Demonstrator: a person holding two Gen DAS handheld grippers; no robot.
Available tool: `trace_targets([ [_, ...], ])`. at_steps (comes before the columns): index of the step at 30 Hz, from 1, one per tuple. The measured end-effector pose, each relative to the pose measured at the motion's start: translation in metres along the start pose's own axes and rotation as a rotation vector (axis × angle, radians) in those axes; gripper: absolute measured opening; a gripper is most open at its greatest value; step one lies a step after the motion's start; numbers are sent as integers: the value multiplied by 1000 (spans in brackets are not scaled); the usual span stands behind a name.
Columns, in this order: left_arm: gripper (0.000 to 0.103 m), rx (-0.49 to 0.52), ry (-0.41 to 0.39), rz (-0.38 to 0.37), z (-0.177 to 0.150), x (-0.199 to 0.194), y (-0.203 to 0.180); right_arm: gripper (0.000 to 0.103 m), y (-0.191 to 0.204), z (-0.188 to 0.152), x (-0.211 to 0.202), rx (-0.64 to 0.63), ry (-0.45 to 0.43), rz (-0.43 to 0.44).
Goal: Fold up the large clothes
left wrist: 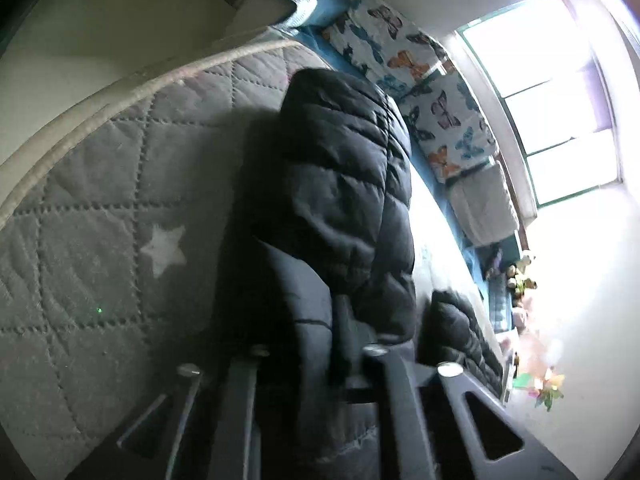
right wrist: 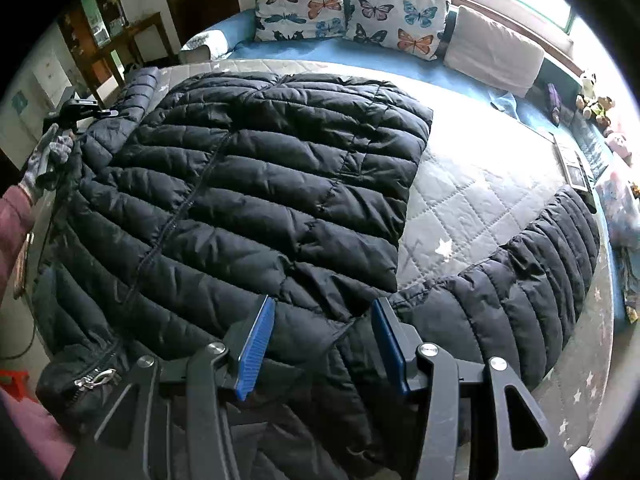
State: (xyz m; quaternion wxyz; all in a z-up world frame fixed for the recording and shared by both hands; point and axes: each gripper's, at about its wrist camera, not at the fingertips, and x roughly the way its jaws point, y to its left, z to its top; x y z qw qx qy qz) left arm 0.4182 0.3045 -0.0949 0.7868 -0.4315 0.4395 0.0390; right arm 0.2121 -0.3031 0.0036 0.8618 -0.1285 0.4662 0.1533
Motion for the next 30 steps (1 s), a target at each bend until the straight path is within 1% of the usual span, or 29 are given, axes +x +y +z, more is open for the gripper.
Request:
trace_targets([
  [1, 8, 3, -18, -6, 0, -3, -2, 55, 0, 1, 0, -7, 1, -12],
  [3, 8, 58, -90, -8, 1, -30, -14, 55, 0, 2, -3, -15, -6, -26],
  [7, 7, 171, -224, -10, -2, -100, -44, 55, -3, -1, -18, -14, -37, -34],
  [8, 7, 224, -266, -16, -8, -122, -57, 55, -2, -2, -21, -14, -45, -38],
  [9, 7, 260, -292, -17, -14, -137, -67, 55, -2, -3, -24, -14, -53, -44],
  [12, 7, 388, -364, -26, -45, -181, -105, 55, 3, -9, -37, -10, -83, -46],
  [13, 7, 434, -383, -33, -59, -194, -118, 56, 4, -10, -40, -6, -91, -45],
  [14, 7, 503, -404, -40, -79, -205, -137, 55, 5, -12, -44, -5, -100, -42],
  [16, 7, 603, -420, -48, -112, -222, -172, 55, 10, -18, -53, -13, -119, -42],
  [17, 7, 674, -416, -78, -138, -227, -192, 55, 13, -21, -58, -21, -129, -52],
  [18, 7, 725, -407, -94, -157, -231, -211, 55, 14, -23, -62, -26, -137, -58],
  [20, 7, 825, -391, -94, -203, -232, -240, 55, 15, -31, -70, -28, -155, -64],
  [21, 8, 881, -363, -103, -231, -228, -253, 55, 15, -34, -73, -25, -161, -66],
  [23, 8, 949, -310, -135, -276, -220, -267, 55, 10, -44, -79, -5, -178, -62],
  [25, 8, 1030, -205, -152, -329, -199, -278, 55, 4, -53, -82, 18, -187, -57],
  [26, 9, 1055, -168, -156, -349, -189, -279, 56, 0, -58, -83, 30, -188, -55],
  [28, 11, 1129, -83, -132, -396, -157, -283, 55, -8, -68, -84, 48, -184, -59],
  [30, 13, 1168, 27, -96, -444, -125, -278, 55, -15, -77, -87, 65, -184, -65],
])
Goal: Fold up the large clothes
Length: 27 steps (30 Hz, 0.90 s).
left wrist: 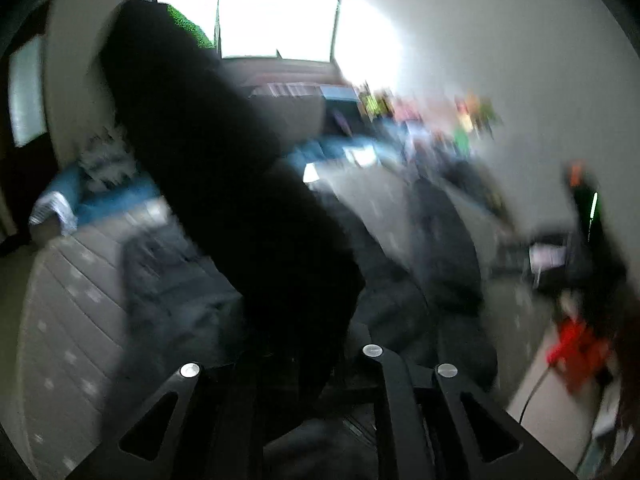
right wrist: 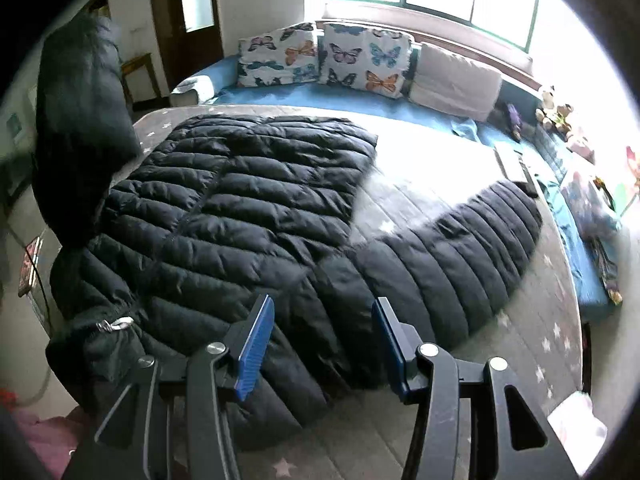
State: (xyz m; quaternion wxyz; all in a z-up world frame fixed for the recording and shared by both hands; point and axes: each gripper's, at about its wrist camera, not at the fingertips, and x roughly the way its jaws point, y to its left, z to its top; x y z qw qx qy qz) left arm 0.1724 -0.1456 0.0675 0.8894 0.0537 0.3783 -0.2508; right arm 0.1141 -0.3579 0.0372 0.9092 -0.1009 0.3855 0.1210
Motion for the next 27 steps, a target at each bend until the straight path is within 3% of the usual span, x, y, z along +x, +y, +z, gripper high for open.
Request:
trace_targets([
  [3, 15, 14, 111, -3, -36, 44, -31, 55, -13, -10, -8, 24, -10, -10],
  [7, 24, 7, 160, 4, -63, 78, -39, 55, -19, -20, -18, 36, -24, -11],
  [11, 24, 29, 183, 40, -73, 87, -38, 56, -13, -21, -23, 36, -48, 20],
  [15, 31, 17, 139, 19, -64, 61, -41, 56, 6, -14, -24, 11, -72, 99],
  [17, 55, -12, 131, -16, -56, 31, -31, 56, 20, -7, -22, -21, -84, 127],
  [18, 60, -29, 123, -35, -56, 24, -28, 56, 27, -4, -21, -35, -86, 143],
  [22, 68, -74, 42, -77, -49, -41, -12, 56, 58, 6, 0, -95, -58, 204],
  [25, 70, -158, -26, -50, -41, -79, 35, 55, 81, 2, 16, -139, -15, 252],
  [27, 70, -241, -45, 1, -38, -88, 77, 56, 94, -6, 29, -180, 28, 240],
])
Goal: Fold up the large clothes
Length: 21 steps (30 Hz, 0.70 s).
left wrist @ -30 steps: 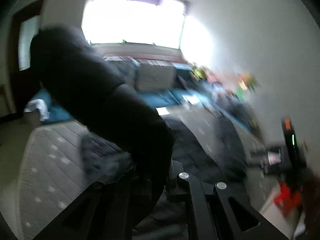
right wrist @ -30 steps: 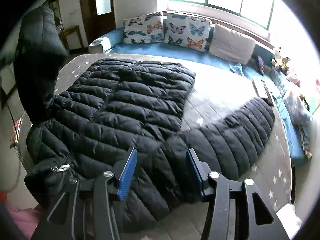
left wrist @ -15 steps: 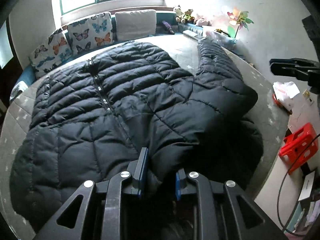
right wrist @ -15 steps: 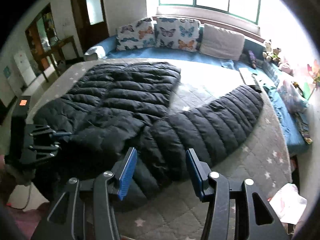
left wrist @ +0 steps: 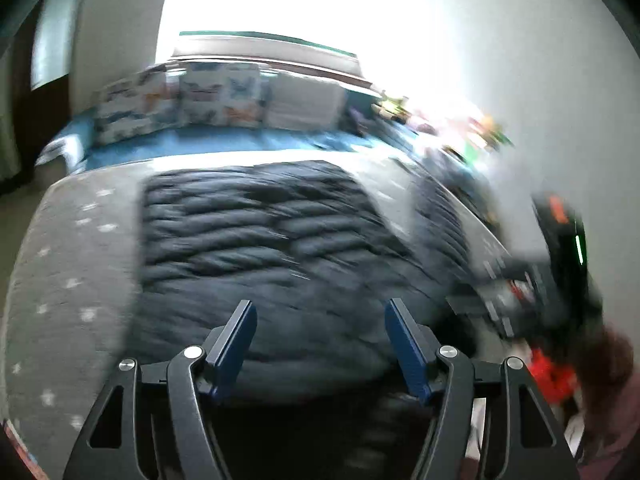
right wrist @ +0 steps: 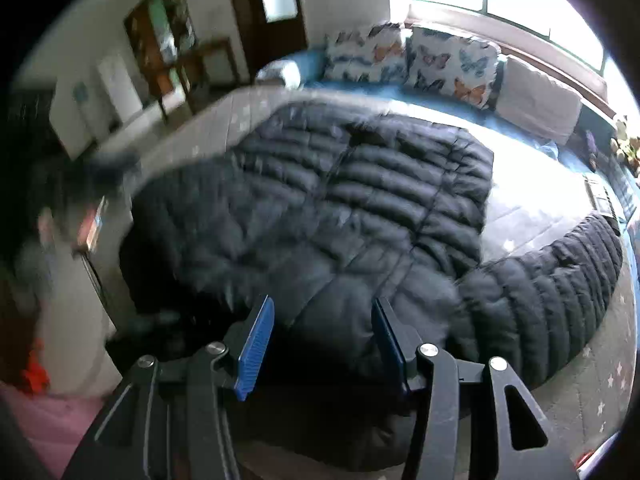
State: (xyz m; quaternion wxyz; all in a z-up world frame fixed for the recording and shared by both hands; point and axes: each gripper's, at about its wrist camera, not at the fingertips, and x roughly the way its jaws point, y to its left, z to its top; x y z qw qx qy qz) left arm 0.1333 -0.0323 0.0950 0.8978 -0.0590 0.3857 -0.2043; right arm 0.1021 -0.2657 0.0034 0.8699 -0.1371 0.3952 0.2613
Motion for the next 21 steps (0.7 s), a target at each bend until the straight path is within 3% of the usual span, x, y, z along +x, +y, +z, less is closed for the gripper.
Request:
trace_targets([
  [3, 68, -158, 30, 13, 8, 11, 67, 56, 5, -16, 26, -19, 81, -4],
  [6, 64, -245, 110, 20, -8, 33, 108, 56, 2, -34, 43, 8, 133, -14],
  [8, 54, -246, 165, 52, -29, 47, 118, 56, -1, -42, 47, 17, 126, -5],
  [13, 52, -220, 181, 113, -70, 63, 129, 56, 0, -46, 53, -6, 128, 0],
  [17, 52, -199, 176, 150, -74, 64, 130, 56, 1, -37, 45, -21, 130, 1],
  [21, 52, -199, 184, 153, -75, 67, 129, 56, -7, -20, 16, 7, 52, -30],
])
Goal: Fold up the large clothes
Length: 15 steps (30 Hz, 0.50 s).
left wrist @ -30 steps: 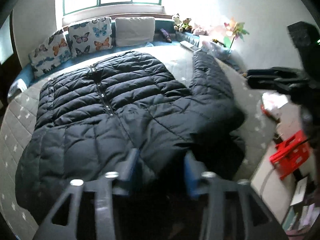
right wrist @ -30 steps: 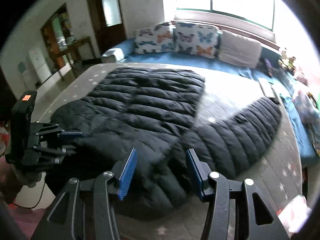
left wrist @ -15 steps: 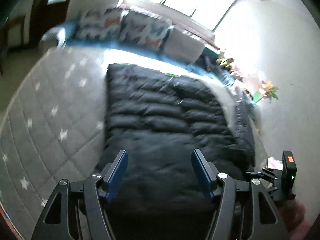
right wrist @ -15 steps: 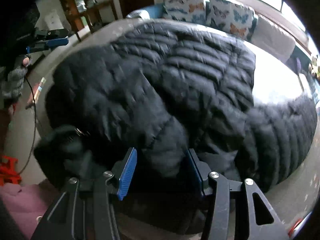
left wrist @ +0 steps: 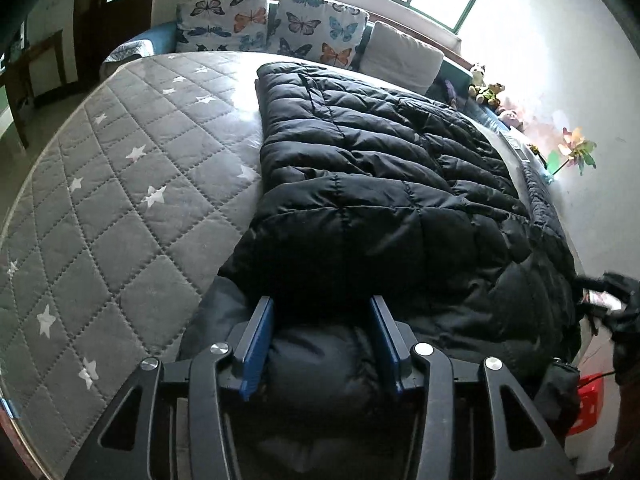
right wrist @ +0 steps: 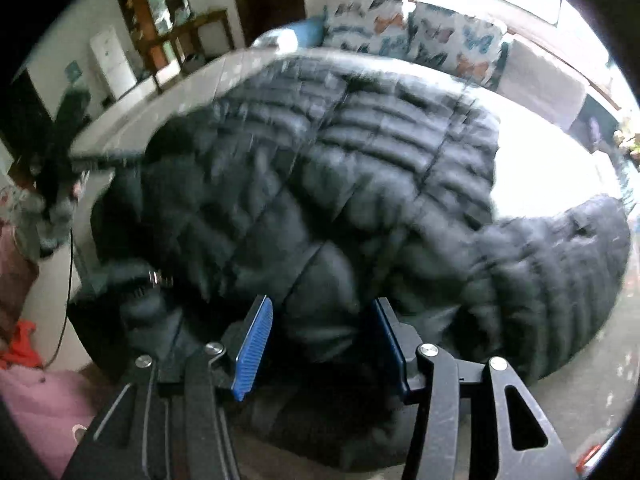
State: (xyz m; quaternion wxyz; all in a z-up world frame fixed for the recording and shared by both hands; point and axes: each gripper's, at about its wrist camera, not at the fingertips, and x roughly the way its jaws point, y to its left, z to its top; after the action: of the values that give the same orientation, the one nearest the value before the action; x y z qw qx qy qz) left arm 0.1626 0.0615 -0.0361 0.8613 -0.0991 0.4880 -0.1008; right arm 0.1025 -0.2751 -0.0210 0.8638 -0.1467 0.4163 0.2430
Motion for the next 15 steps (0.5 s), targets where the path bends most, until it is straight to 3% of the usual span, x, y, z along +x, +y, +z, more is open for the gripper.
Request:
trace_targets([
  [3, 52, 1, -6, 11, 1, -3, -3, 56, -12, 8, 0, 35, -24, -22],
  [6, 52, 7, -8, 22, 2, -5, -6, 58, -29, -2, 43, 47, 65, -101],
  [7, 52, 9, -3, 35, 3, -6, -8, 59, -39, -10, 59, 79, 94, -76],
  [8, 52, 10, 3, 48, 4, -7, -9, 60, -48, -14, 59, 134, 61, -21],
  [11, 52, 16, 13, 81, 10, -20, -15, 60, -59, -15, 34, 192, 14, 13],
  [15, 52, 25, -23, 88, 20, -48, -31, 60, -55, -15, -5, 133, -54, -88],
])
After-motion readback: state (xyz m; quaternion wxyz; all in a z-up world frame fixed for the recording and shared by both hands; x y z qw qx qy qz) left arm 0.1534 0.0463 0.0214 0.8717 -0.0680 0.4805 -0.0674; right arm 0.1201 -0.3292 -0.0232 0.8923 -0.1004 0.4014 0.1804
